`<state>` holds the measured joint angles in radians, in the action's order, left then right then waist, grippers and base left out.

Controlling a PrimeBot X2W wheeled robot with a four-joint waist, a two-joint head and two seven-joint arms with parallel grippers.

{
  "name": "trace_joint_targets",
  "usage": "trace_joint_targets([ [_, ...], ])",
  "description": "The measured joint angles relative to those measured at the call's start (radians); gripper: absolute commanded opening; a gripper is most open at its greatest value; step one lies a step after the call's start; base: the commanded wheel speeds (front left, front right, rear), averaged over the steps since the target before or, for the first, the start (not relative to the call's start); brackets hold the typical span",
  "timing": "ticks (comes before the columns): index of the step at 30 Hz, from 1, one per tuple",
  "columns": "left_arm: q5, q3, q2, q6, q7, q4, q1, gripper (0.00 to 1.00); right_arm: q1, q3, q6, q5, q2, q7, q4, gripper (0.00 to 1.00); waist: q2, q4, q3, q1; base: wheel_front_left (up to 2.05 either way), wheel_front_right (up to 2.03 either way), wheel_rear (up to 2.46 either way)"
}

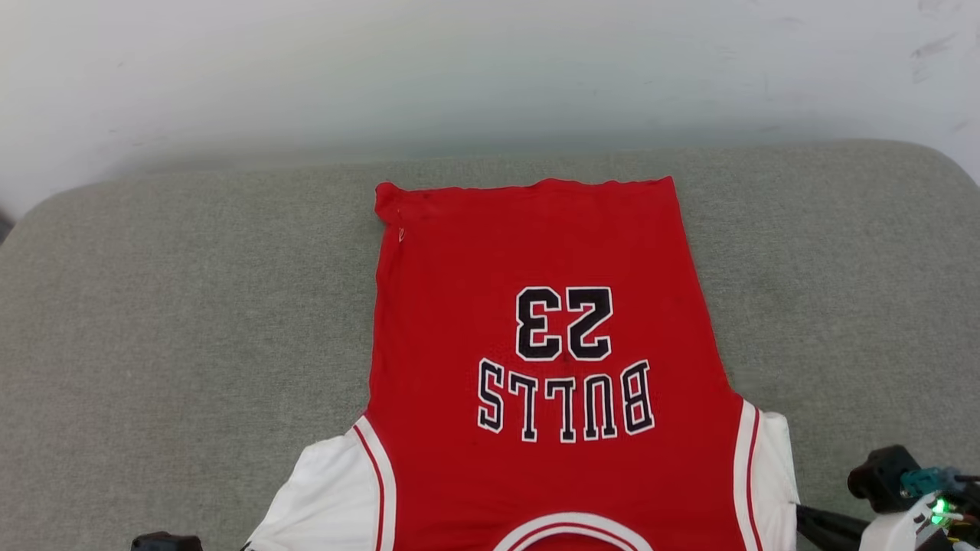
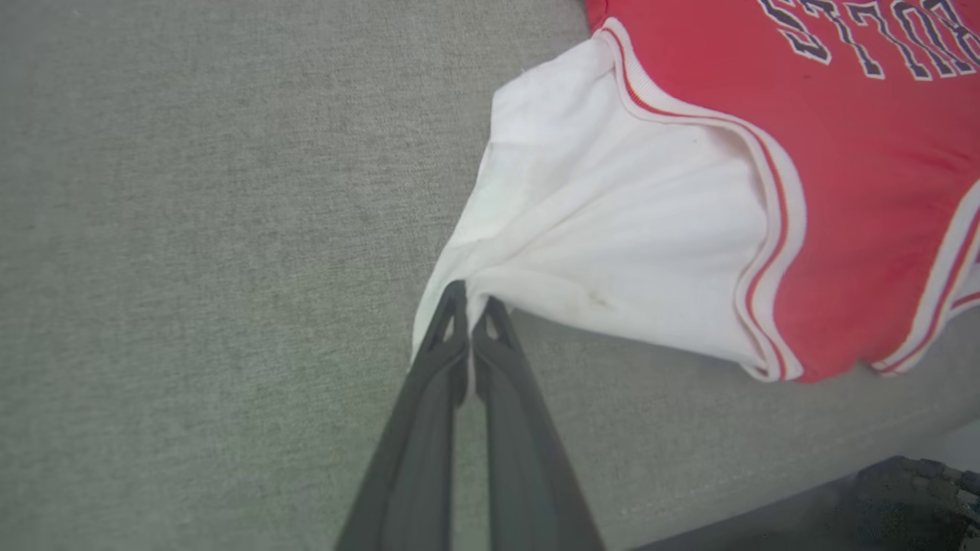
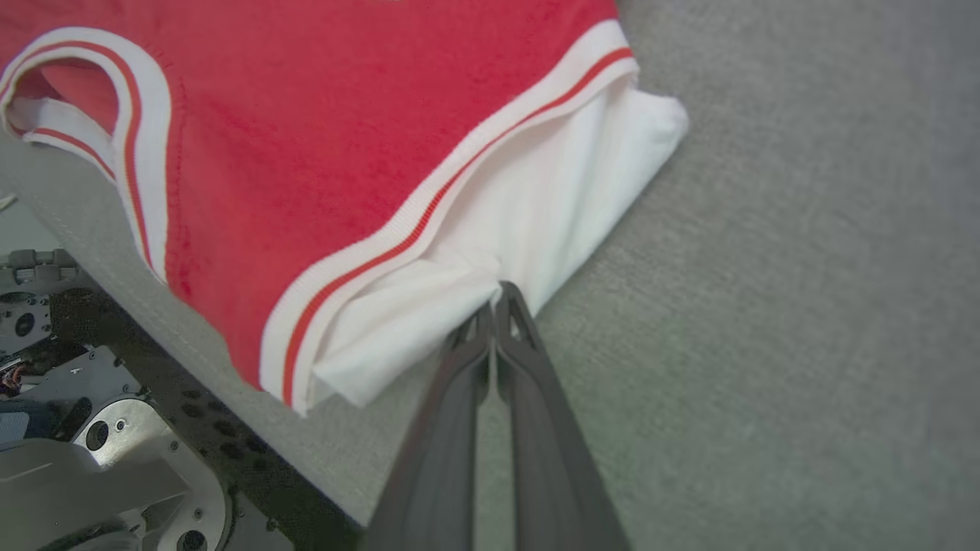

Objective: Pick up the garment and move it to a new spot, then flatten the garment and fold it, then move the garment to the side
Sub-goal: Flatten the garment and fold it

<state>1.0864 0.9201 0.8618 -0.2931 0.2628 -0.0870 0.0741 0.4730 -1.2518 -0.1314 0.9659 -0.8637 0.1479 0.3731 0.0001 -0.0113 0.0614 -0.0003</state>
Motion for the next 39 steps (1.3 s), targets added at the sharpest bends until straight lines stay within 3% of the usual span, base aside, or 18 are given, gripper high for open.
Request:
trace_joint_targets([
  [6, -0.018, -0.029, -0.002, -0.027, 0.0, 0.039, -0.037, 0.0, -0.058, 0.052, 0.0, -0.012, 0.002, -0.053, -0.014, 0.0, 0.0, -0.006, 0.008, 0.0001, 0.0, 0.0, 0.0],
  [7, -0.021, -0.034, -0.005, -0.03, 0.0, 0.045, -0.039, 0.0, -0.064, 0.072, 0.0, -0.005, 0.01, -0.058, -0.012, 0.13, 0.0, -0.006, 0.01, 0.0001, 0.0, 0.0, 0.0],
  [8, -0.028, -0.038, -0.008, -0.033, 0.0, 0.051, -0.039, 0.0, -0.067, 0.089, 0.0, 0.002, 0.018, -0.071, -0.01, 0.99, 0.0, -0.007, 0.012, 0.0001, 0.0, 0.0, 0.0],
  [15, -0.069, -0.099, -0.032, -0.049, 0.0, 0.102, -0.034, 0.0, -0.043, 0.239, 0.0, -0.046, 0.009, -0.093, -0.04, 1.0, 0.0, 0.005, 0.027, 0.0002, 0.0, 0.0, 0.0],
  [24, -0.15, -0.147, -0.054, -0.078, 0.0, 0.178, -0.034, 0.0, 0.157, 0.572, 0.0, -0.148, -0.049, -0.165, -0.147, 1.0, 0.0, 0.026, 0.089, 0.0003, 0.0, 0.0, 0.0],
  [31, -0.209, -0.166, -0.073, -0.081, 0.0, 0.213, 0.011, 0.0, 0.394, 0.685, 0.0, -0.158, -0.021, -0.398, -0.16, 1.0, 0.0, 0.064, 0.187, 0.0004, 0.0, 0.0, 0.0],
  [39, -0.261, -0.202, -0.113, -0.064, 0.0, 0.243, 0.062, 0.0, 0.661, 0.635, 0.0, -0.137, 0.05, -0.851, -0.013, 1.0, 0.0, 0.119, 0.319, 0.0005, 0.0, 0.0, 0.0],
])
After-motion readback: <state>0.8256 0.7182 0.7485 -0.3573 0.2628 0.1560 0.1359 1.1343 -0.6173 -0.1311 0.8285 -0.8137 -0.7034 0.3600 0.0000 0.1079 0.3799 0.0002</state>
